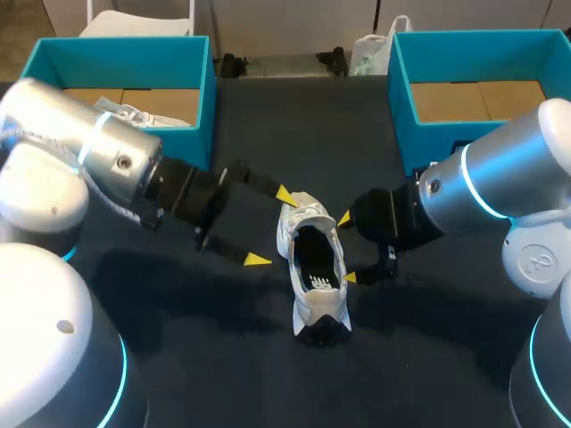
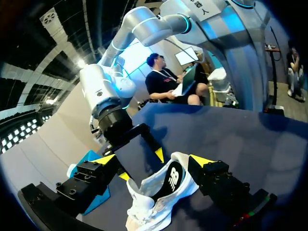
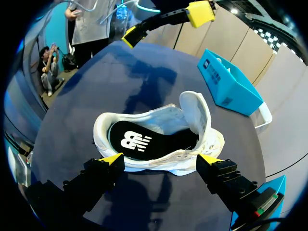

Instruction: Take the shoe out of the shoebox, open the shoe tongue, remove and reinsert the insole, then place the shoe into the shoebox

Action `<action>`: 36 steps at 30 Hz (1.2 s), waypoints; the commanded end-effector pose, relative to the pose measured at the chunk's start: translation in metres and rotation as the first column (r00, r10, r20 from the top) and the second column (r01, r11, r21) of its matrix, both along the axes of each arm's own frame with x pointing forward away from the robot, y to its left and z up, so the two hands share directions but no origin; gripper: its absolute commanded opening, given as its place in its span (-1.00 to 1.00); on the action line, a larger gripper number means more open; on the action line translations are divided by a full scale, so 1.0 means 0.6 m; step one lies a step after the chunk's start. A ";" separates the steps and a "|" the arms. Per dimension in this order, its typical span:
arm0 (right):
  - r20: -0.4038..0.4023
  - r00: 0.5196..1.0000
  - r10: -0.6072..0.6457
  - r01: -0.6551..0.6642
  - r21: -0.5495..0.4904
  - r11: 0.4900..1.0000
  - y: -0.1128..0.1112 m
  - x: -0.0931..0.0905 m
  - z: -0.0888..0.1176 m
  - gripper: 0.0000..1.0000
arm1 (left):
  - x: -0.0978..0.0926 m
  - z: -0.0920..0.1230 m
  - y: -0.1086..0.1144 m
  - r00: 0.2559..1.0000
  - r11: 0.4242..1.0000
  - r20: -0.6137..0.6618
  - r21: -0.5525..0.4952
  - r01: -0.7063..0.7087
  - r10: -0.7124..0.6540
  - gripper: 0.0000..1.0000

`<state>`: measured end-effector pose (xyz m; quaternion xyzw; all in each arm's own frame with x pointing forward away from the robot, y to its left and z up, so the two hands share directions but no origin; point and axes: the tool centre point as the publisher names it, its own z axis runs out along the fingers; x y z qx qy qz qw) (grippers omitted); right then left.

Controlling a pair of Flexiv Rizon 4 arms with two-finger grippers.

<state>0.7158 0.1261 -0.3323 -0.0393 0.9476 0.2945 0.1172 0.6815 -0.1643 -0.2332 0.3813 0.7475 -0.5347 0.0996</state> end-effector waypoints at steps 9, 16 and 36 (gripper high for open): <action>-0.024 0.998 -0.051 0.049 -0.068 0.997 -0.060 0.002 0.031 1.00 | 0.022 0.011 0.005 0.953 0.906 -0.064 0.297 0.302 -0.296 1.00; -0.064 0.995 -0.072 0.066 -0.090 0.994 -0.101 0.002 0.056 1.00 | 0.022 0.011 0.005 0.953 0.906 -0.064 0.297 0.302 -0.296 1.00; -0.165 0.986 0.021 -0.044 -0.133 0.990 -0.198 -0.001 0.175 1.00 | 0.032 -0.003 0.000 0.916 0.798 -0.047 0.474 0.372 -0.398 1.00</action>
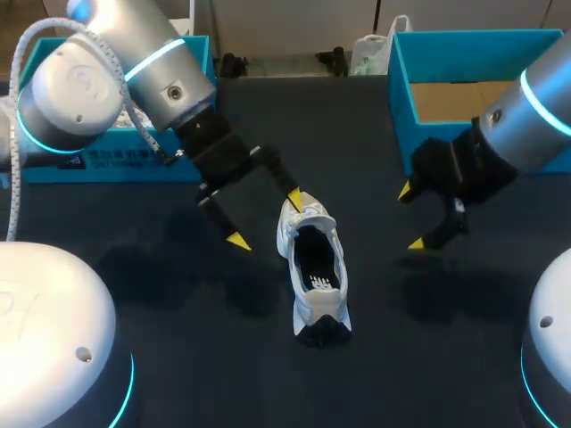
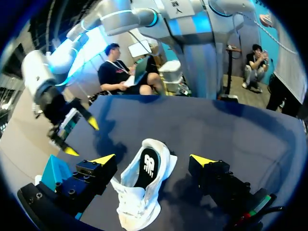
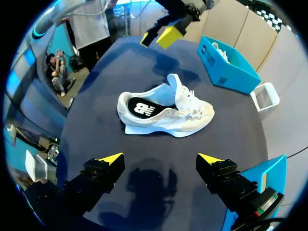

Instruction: Take the shoe out of the shoebox, open the shoe tongue, remove and reinsert the insole, then place the shoe into the shoebox

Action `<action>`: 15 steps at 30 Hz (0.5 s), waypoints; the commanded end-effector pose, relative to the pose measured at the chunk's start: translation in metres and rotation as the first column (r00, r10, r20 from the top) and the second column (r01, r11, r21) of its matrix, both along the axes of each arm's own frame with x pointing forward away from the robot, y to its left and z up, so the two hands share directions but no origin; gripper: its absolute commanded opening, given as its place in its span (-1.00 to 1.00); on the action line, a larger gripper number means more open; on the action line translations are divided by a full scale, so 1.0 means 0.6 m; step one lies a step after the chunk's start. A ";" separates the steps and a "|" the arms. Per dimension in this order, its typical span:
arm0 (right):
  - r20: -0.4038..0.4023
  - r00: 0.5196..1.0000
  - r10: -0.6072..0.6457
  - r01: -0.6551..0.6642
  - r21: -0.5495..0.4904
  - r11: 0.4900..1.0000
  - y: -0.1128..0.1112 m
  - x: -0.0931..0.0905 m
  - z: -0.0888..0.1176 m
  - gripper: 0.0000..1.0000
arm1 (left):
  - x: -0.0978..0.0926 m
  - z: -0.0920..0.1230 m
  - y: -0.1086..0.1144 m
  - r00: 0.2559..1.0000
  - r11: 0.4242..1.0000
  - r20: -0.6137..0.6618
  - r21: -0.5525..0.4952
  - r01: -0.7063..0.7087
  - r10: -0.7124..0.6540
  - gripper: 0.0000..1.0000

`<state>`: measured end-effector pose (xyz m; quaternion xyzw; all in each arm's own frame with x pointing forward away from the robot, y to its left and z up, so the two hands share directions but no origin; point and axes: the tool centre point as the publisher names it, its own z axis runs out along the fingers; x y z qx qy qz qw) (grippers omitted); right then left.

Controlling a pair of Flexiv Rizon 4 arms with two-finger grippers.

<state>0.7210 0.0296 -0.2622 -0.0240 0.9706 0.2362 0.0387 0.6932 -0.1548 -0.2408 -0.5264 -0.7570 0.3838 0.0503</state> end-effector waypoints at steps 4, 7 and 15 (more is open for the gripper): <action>0.007 0.999 0.032 -0.032 -0.008 0.999 -0.044 -0.011 0.070 1.00 | 0.019 0.011 -0.024 0.992 0.977 0.035 0.181 0.110 -0.118 1.00; 0.007 0.999 0.032 -0.032 -0.008 0.999 -0.044 -0.011 0.070 1.00 | 0.021 0.008 -0.029 0.989 0.968 0.034 0.211 0.135 -0.145 1.00; 0.007 0.999 0.032 -0.032 -0.008 0.999 -0.044 -0.011 0.070 1.00 | 0.022 0.001 -0.039 0.990 0.964 0.022 0.233 0.129 -0.138 -0.80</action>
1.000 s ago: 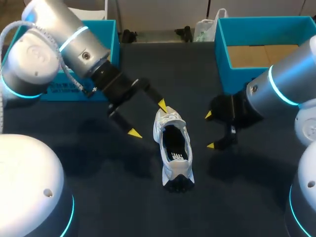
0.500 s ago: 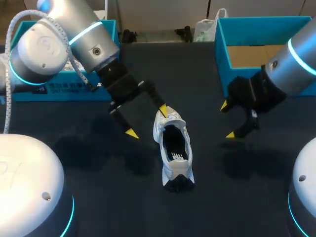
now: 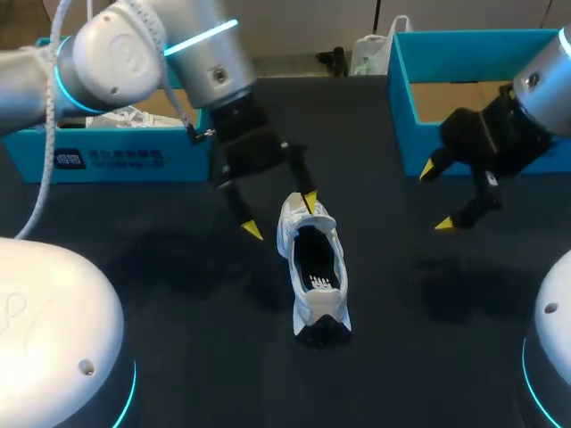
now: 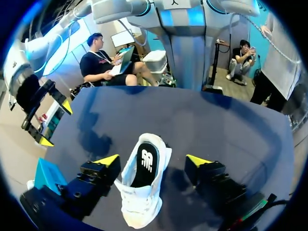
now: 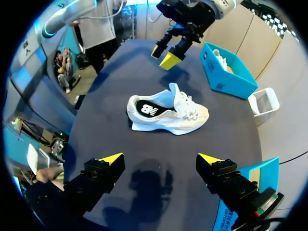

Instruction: Take the shoe out of the shoebox, open the shoe tongue, remove and reinsert the insole, then place the shoe into the shoebox

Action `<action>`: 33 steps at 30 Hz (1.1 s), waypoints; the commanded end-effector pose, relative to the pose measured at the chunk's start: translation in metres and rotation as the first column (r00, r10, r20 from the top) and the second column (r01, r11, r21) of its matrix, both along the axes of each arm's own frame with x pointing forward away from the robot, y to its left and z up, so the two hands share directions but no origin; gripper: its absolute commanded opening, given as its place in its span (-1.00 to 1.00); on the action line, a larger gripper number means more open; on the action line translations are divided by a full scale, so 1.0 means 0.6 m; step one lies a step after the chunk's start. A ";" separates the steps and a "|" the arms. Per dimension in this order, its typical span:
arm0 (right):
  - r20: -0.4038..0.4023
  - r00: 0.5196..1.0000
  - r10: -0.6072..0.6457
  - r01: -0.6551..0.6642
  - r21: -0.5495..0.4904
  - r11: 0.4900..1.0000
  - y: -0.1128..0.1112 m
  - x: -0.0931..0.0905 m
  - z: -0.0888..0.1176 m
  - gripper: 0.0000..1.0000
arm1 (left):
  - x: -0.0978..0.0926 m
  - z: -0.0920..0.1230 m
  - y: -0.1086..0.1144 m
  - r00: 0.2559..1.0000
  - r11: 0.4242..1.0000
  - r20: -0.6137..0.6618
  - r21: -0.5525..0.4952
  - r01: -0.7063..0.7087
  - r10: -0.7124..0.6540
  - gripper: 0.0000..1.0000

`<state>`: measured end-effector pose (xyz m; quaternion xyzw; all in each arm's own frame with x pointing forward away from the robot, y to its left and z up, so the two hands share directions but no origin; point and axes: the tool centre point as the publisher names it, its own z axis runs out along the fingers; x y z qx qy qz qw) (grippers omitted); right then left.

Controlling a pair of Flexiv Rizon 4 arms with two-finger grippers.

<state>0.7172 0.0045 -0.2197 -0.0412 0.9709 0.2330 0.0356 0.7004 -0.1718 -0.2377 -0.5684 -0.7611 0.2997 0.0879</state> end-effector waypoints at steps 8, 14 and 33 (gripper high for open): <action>0.005 1.000 -0.002 0.002 0.000 1.000 -0.002 -0.005 0.000 1.00 | 0.001 -0.011 -0.011 0.993 0.985 0.116 0.175 0.010 -0.031 -1.00; 0.005 1.000 -0.002 0.002 0.000 1.000 -0.002 -0.005 0.000 1.00 | -0.012 -0.026 -0.021 0.979 0.985 0.203 0.173 -0.018 -0.018 -1.00; 0.005 1.000 -0.002 0.002 0.000 1.000 -0.002 -0.005 0.000 1.00 | -0.021 -0.116 -0.061 0.941 0.979 0.283 0.133 0.152 -0.184 -1.00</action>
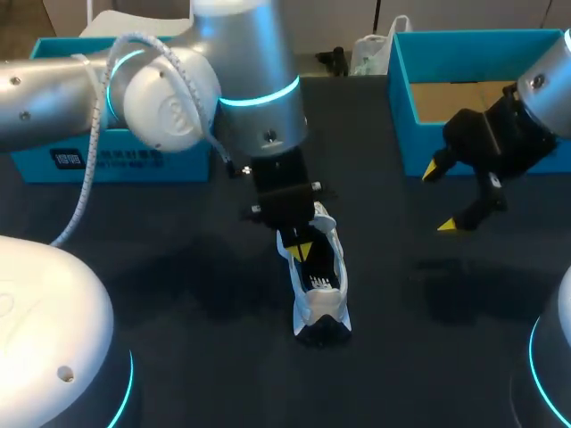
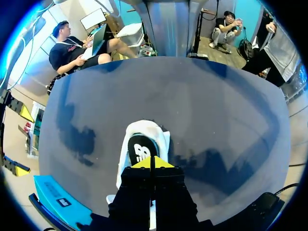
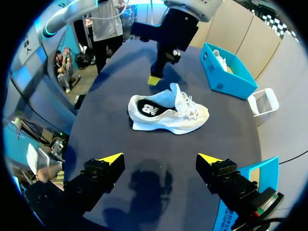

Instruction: Take the shoe out of the shoebox, open the shoe tongue, remove and reinsert the insole, then place the shoe into the shoebox

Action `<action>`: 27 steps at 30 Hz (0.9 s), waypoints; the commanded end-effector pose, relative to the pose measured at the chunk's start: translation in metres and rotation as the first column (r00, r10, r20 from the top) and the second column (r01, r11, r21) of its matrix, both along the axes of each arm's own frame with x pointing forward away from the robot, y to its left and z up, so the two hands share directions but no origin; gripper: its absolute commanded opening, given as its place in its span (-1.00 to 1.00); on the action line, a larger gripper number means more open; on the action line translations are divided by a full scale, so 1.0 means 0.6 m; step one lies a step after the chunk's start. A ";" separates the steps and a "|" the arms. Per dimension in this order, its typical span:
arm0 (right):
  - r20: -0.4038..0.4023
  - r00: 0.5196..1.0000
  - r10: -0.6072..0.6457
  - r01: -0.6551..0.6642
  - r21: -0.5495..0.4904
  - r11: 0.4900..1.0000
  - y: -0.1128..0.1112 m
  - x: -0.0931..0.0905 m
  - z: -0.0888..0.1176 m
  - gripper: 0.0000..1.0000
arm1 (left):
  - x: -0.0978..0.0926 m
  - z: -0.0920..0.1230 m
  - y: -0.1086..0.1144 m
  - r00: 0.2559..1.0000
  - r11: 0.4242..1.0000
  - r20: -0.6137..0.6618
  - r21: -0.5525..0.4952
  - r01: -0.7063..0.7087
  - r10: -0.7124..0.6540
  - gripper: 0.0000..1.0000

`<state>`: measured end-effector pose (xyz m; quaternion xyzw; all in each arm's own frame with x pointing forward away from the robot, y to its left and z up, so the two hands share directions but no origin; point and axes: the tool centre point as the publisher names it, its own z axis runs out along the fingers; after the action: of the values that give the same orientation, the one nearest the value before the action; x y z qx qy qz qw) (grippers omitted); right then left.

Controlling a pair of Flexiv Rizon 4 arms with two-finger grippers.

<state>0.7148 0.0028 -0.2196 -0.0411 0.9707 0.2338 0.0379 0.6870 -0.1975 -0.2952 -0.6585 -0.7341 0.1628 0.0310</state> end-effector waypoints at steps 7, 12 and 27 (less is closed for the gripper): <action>0.001 1.000 -0.001 0.001 -0.002 1.000 0.001 -0.001 -0.001 1.00 | 0.006 -0.064 -0.038 1.000 0.999 0.011 0.036 0.013 -0.013 -1.00; 0.001 1.000 -0.001 0.001 -0.002 1.000 0.001 -0.001 -0.001 1.00 | 0.002 -0.092 -0.048 0.999 0.998 -0.003 0.033 0.046 -0.046 -1.00; 0.001 1.000 -0.001 0.001 -0.002 1.000 0.001 -0.001 -0.001 1.00 | 0.016 -0.161 -0.061 0.998 0.997 0.044 0.066 0.030 -0.033 -1.00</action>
<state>0.7148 0.0029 -0.2192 -0.0410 0.9706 0.2343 0.0377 0.6980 -0.2298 -0.3832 -0.6710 -0.7289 0.1288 0.0438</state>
